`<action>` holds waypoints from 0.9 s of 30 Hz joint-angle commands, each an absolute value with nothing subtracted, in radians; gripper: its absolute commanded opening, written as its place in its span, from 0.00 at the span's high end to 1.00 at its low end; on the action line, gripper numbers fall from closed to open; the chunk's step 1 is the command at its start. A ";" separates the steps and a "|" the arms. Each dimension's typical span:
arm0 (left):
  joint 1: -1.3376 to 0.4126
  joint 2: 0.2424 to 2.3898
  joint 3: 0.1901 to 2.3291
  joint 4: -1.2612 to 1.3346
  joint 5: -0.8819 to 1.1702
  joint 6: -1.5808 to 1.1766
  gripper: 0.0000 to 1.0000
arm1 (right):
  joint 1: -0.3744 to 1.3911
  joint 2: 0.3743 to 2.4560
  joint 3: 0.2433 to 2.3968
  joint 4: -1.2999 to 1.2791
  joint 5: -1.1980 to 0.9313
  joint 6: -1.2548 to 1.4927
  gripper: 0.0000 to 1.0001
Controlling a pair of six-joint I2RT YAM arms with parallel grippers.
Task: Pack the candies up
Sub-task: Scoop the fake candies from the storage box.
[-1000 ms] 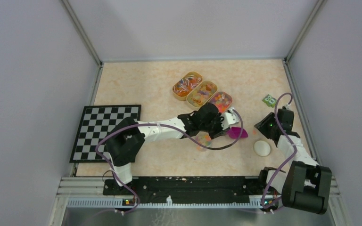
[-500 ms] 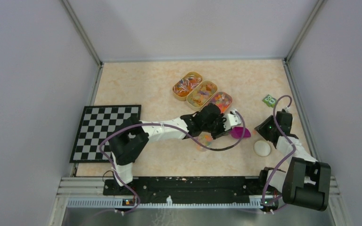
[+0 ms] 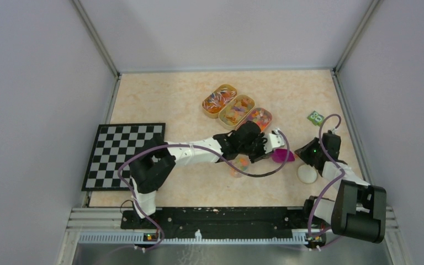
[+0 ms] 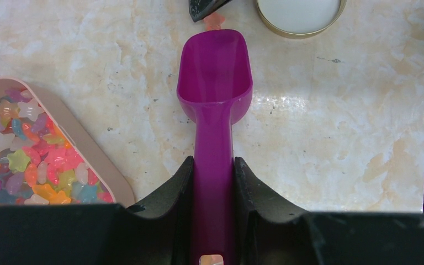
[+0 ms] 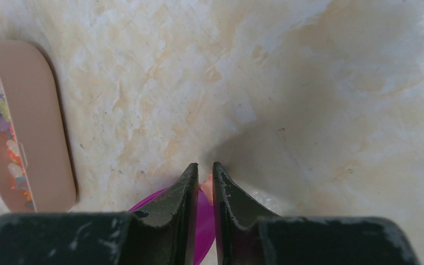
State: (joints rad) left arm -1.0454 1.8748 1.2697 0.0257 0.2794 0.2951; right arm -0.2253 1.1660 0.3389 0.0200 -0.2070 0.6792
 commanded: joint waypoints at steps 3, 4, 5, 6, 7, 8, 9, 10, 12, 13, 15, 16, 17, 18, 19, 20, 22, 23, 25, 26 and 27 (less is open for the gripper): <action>-1.057 1.895 1.304 0.020 0.285 0.301 1.00 | -0.195 1.100 0.259 0.097 -0.320 0.819 0.85; -1.058 1.895 1.303 0.021 0.285 0.301 1.00 | -0.192 1.087 0.244 0.108 -0.334 0.847 0.85; -1.061 1.894 1.301 0.020 0.281 0.300 1.00 | -0.192 1.070 0.234 0.116 -0.345 0.866 0.85; -1.061 1.893 1.298 0.020 0.279 0.301 1.00 | -0.192 1.052 0.228 0.109 -0.344 0.873 0.85; -1.062 1.890 1.294 0.020 0.277 0.299 1.00 | -0.192 1.033 0.231 0.094 -0.327 0.873 0.85; -1.062 1.885 1.289 0.024 0.277 0.299 1.00 | -0.192 1.014 0.231 0.088 -0.313 0.875 0.85; -1.062 1.882 1.282 0.029 0.276 0.296 1.00 | -0.192 1.000 0.232 0.087 -0.313 0.877 0.85; -1.062 1.880 1.274 0.033 0.276 0.296 1.00 | -0.191 0.990 0.239 0.078 -0.310 0.876 0.85; -1.064 1.874 1.262 0.045 0.264 0.283 1.00 | -0.192 0.985 0.263 0.057 -0.313 0.871 0.85; -1.064 1.869 1.254 0.056 0.259 0.270 1.00 | -0.191 0.984 0.269 0.059 -0.322 0.873 0.85; -1.064 1.849 1.217 0.105 0.250 0.253 1.00 | -0.192 0.975 0.281 0.065 -0.341 0.877 0.85; -1.064 1.836 1.198 0.128 0.243 0.243 1.00 | -0.191 0.965 0.289 0.064 -0.346 0.876 0.85; -1.064 1.824 1.179 0.151 0.230 0.228 1.00 | -0.192 0.943 0.301 0.059 -0.346 0.873 0.85; -1.063 1.810 1.157 0.172 0.218 0.219 1.00 | -0.192 0.922 0.316 0.054 -0.352 0.870 0.85; -1.063 1.794 1.136 0.197 0.197 0.206 1.00 | -0.192 0.899 0.337 0.037 -0.359 0.863 0.85; -1.062 1.767 1.109 0.228 0.176 0.195 1.00 | -0.192 0.876 0.362 0.025 -0.368 0.853 0.85; -1.062 1.721 1.056 0.285 0.141 0.176 1.00 | -0.192 0.832 0.424 0.003 -0.391 0.835 0.85; -1.063 1.695 1.031 0.312 0.126 0.168 1.00 | -0.192 0.808 0.457 -0.031 -0.401 0.827 0.85; -1.062 1.645 0.984 0.361 0.095 0.151 1.00 | -0.192 0.765 0.521 -0.063 -0.421 0.804 0.84; -1.062 1.621 0.964 0.382 0.073 0.141 1.00 | -0.193 0.744 0.547 -0.072 -0.433 0.792 0.83; -1.063 1.597 0.947 0.398 0.058 0.133 1.00 | -0.193 0.728 0.574 -0.080 -0.447 0.779 0.83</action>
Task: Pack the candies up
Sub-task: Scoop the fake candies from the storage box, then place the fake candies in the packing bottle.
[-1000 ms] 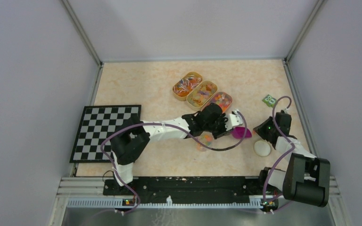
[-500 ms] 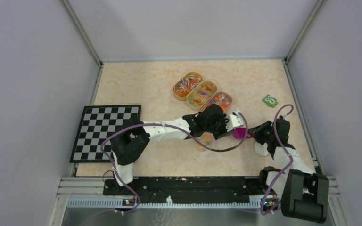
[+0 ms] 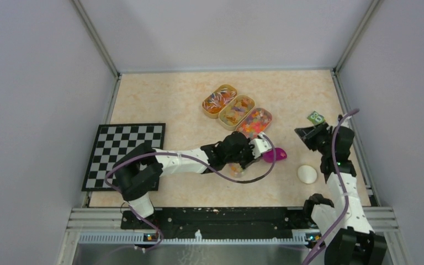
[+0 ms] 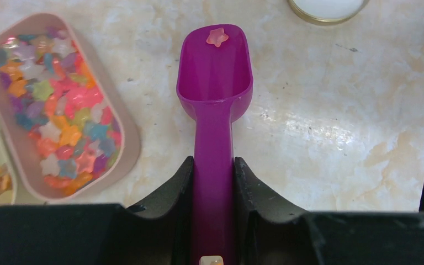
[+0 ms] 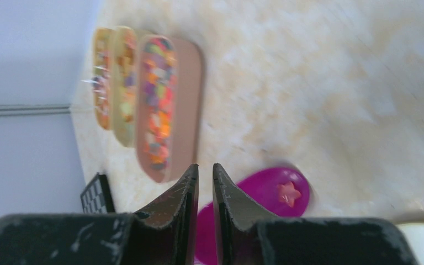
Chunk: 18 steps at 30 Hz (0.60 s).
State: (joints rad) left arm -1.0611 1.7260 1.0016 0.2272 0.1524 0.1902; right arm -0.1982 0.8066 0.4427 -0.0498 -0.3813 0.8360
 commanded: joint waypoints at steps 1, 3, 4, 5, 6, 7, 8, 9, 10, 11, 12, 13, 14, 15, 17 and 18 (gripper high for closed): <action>-1.063 1.570 0.930 0.410 0.044 0.127 1.00 | -0.193 0.714 0.602 -0.093 -0.461 0.765 0.83; -1.063 1.523 0.899 0.431 0.017 0.117 1.00 | -0.193 0.696 0.664 -0.134 -0.486 0.733 0.82; -1.063 1.499 0.891 0.430 0.010 0.113 1.00 | -0.193 0.690 0.688 -0.153 -0.499 0.713 0.81; -1.062 1.476 0.885 0.426 -0.025 0.110 1.00 | -0.193 0.684 0.709 -0.176 -0.508 0.690 0.78; -1.062 1.449 0.877 0.421 -0.044 0.107 1.00 | -0.193 0.680 0.729 -0.199 -0.512 0.661 0.75; -1.062 1.423 0.869 0.417 -0.057 0.107 1.00 | -0.193 0.675 0.743 -0.228 -0.515 0.632 0.70; -1.062 1.390 0.861 0.414 -0.070 0.109 1.00 | -0.193 0.670 0.757 -0.255 -0.515 0.596 0.63; -1.063 1.356 0.851 0.407 -0.080 0.109 1.00 | -0.193 0.665 0.767 -0.289 -0.512 0.568 0.56; -1.062 1.325 0.839 0.403 -0.090 0.110 1.00 | -0.193 0.659 0.773 -0.312 -0.508 0.540 0.47; -1.062 1.288 0.827 0.399 -0.099 0.110 1.00 | -0.192 0.651 0.776 -0.329 -0.502 0.518 0.39; -1.062 1.258 0.817 0.393 -0.111 0.112 1.00 | -0.193 0.644 0.776 -0.346 -0.496 0.503 0.33; -1.062 1.214 0.811 0.378 -0.123 0.108 1.00 | -0.192 0.636 0.774 -0.356 -0.491 0.494 0.30; -1.062 1.183 0.807 0.360 -0.138 0.099 1.00 | -0.193 0.628 0.769 -0.362 -0.489 0.492 0.28; -1.062 1.153 0.804 0.336 -0.153 0.077 1.00 | -0.193 0.623 0.763 -0.368 -0.491 0.492 0.22; -1.062 1.091 0.790 0.296 -0.146 0.046 1.00 | -0.193 0.619 0.761 -0.378 -0.506 0.497 0.17; -1.063 1.061 0.777 0.279 -0.139 0.031 1.00 | -0.193 0.617 0.760 -0.378 -0.515 0.497 0.17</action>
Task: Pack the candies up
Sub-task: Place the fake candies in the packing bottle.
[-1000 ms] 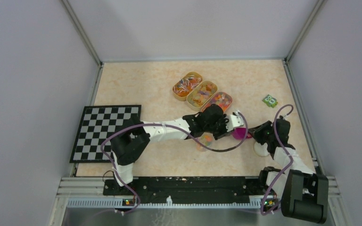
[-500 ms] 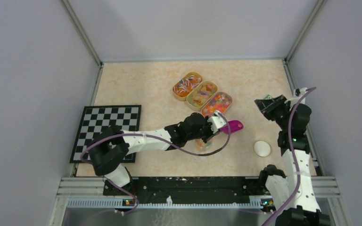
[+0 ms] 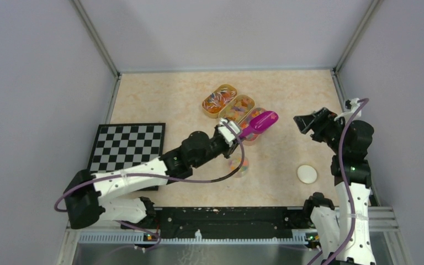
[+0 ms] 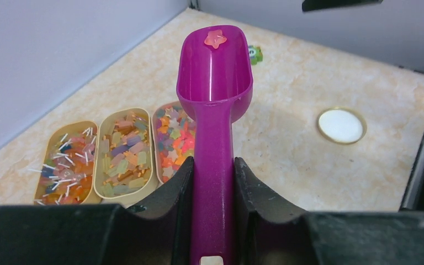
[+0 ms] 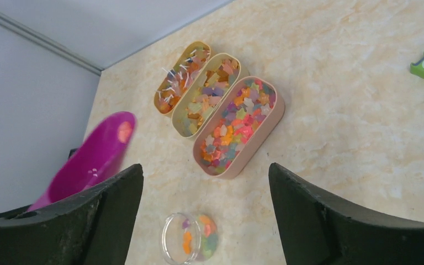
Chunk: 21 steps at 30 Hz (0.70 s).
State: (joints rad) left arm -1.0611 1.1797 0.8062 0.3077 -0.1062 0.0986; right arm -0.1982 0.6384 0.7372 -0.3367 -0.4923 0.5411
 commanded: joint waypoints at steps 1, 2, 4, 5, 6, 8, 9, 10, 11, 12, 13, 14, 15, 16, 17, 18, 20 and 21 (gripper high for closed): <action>-1.064 1.025 0.763 0.261 -0.144 0.007 1.00 | -0.192 0.615 0.759 -0.376 -0.524 0.497 0.17; -1.063 0.988 0.739 0.243 -0.149 -0.012 1.00 | -0.192 0.615 0.757 -0.372 -0.529 0.498 0.16; -1.064 0.917 0.692 0.229 -0.144 -0.038 1.00 | -0.193 0.614 0.756 -0.368 -0.528 0.497 0.16; -1.064 0.888 0.673 0.223 -0.141 -0.036 1.00 | -0.192 0.616 0.757 -0.366 -0.530 0.499 0.16; -1.064 0.862 0.663 0.206 -0.143 -0.035 1.00 | -0.193 0.619 0.760 -0.364 -0.539 0.501 0.16; -1.064 0.826 0.668 0.137 -0.157 -0.043 1.00 | -0.192 0.624 0.766 -0.357 -0.561 0.510 0.15; -1.063 0.810 0.676 0.097 -0.165 -0.054 1.00 | -0.192 0.626 0.768 -0.357 -0.569 0.515 0.15; -1.064 0.795 0.681 0.061 -0.174 -0.069 1.00 | -0.192 0.627 0.768 -0.358 -0.571 0.515 0.15; -1.064 0.780 0.687 0.020 -0.180 -0.087 1.00 | -0.192 0.628 0.769 -0.366 -0.571 0.512 0.15; -1.064 0.766 0.696 -0.028 -0.181 -0.109 1.00 | -0.193 0.629 0.769 -0.376 -0.568 0.509 0.14; -1.064 0.755 0.707 -0.083 -0.176 -0.139 1.00 | -0.193 0.630 0.770 -0.390 -0.564 0.504 0.14; -1.063 0.741 0.716 -0.133 -0.169 -0.161 1.00 | -0.192 0.629 0.773 -0.403 -0.559 0.496 0.14; -1.064 0.732 0.726 -0.178 -0.162 -0.185 1.00 | -0.193 0.626 0.773 -0.415 -0.556 0.489 0.14; -1.064 0.724 0.735 -0.223 -0.148 -0.208 1.00 | -0.192 0.622 0.772 -0.422 -0.554 0.488 0.14; -1.064 0.715 0.741 -0.263 -0.134 -0.230 1.00 | -0.193 0.618 0.770 -0.427 -0.555 0.488 0.14; -1.063 0.705 0.742 -0.295 -0.112 -0.251 1.00 | -0.193 0.613 0.769 -0.427 -0.556 0.489 0.14; -1.063 0.692 0.742 -0.358 -0.070 -0.286 1.00 | -0.192 0.607 0.766 -0.421 -0.564 0.498 0.14; -1.064 0.688 0.744 -0.385 -0.056 -0.301 1.00 | -0.193 0.608 0.765 -0.421 -0.568 0.501 0.14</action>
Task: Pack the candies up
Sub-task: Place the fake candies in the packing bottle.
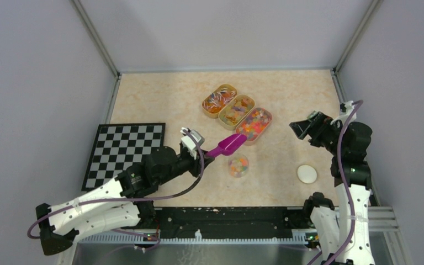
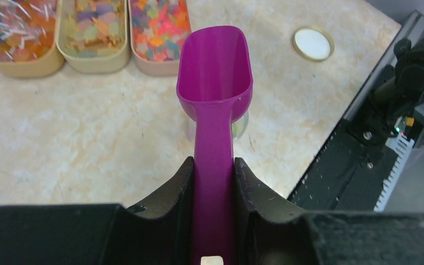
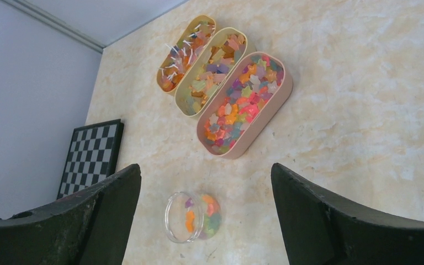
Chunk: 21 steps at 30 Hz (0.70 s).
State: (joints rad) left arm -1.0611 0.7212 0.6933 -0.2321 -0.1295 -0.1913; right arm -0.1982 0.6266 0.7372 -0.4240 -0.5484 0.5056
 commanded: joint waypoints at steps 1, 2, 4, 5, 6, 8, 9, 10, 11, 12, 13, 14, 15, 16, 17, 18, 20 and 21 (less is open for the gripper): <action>-1.064 0.687 0.750 -0.409 -0.040 -0.315 1.00 | -0.193 0.610 0.768 -0.423 -0.570 0.502 0.14; -1.064 0.689 0.757 -0.430 -0.025 -0.325 1.00 | -0.192 0.613 0.769 -0.426 -0.572 0.503 0.14; -1.064 0.696 0.781 -0.485 -0.010 -0.345 1.00 | -0.192 0.618 0.774 -0.431 -0.574 0.503 0.14; -1.063 0.702 0.793 -0.509 -0.006 -0.353 1.00 | -0.193 0.619 0.776 -0.433 -0.574 0.503 0.14; -1.063 0.710 0.809 -0.535 -0.005 -0.361 1.00 | -0.192 0.620 0.777 -0.434 -0.574 0.504 0.14; -1.063 0.723 0.832 -0.581 -0.009 -0.376 1.00 | -0.193 0.620 0.778 -0.436 -0.573 0.509 0.14; -1.064 0.730 0.841 -0.593 -0.010 -0.379 1.00 | -0.192 0.620 0.776 -0.436 -0.573 0.511 0.14; -1.063 0.742 0.850 -0.606 -0.006 -0.378 1.00 | -0.193 0.619 0.775 -0.434 -0.573 0.515 0.14; -1.063 0.754 0.862 -0.620 -0.006 -0.377 1.00 | -0.192 0.620 0.774 -0.433 -0.574 0.520 0.14; -1.064 0.770 0.872 -0.632 -0.005 -0.376 1.00 | -0.192 0.620 0.772 -0.432 -0.574 0.525 0.14; -1.063 0.787 0.883 -0.642 -0.005 -0.365 1.00 | -0.192 0.620 0.771 -0.431 -0.576 0.530 0.14; -1.064 0.808 0.897 -0.649 -0.005 -0.356 1.00 | -0.192 0.620 0.768 -0.431 -0.579 0.533 0.14; -1.064 0.826 0.912 -0.662 -0.005 -0.350 1.00 | -0.193 0.618 0.765 -0.431 -0.582 0.536 0.14; -1.063 0.847 0.933 -0.681 -0.005 -0.347 1.00 | -0.193 0.617 0.761 -0.431 -0.584 0.538 0.14; -1.063 0.865 0.948 -0.695 -0.012 -0.343 1.00 | -0.192 0.616 0.755 -0.431 -0.584 0.537 0.14; -1.064 0.884 0.962 -0.703 -0.016 -0.339 1.00 | -0.192 0.614 0.750 -0.433 -0.583 0.536 0.14; -1.063 0.905 0.981 -0.709 -0.016 -0.325 1.00 | -0.192 0.614 0.744 -0.444 -0.570 0.525 0.14; -1.063 0.918 0.992 -0.716 -0.013 -0.318 1.00 | -0.193 0.615 0.744 -0.450 -0.567 0.520 0.14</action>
State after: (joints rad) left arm -1.0611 0.8906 0.9192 -0.6937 -0.0154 -0.3424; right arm -0.1982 0.6224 0.7368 -0.4435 -0.5697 0.5247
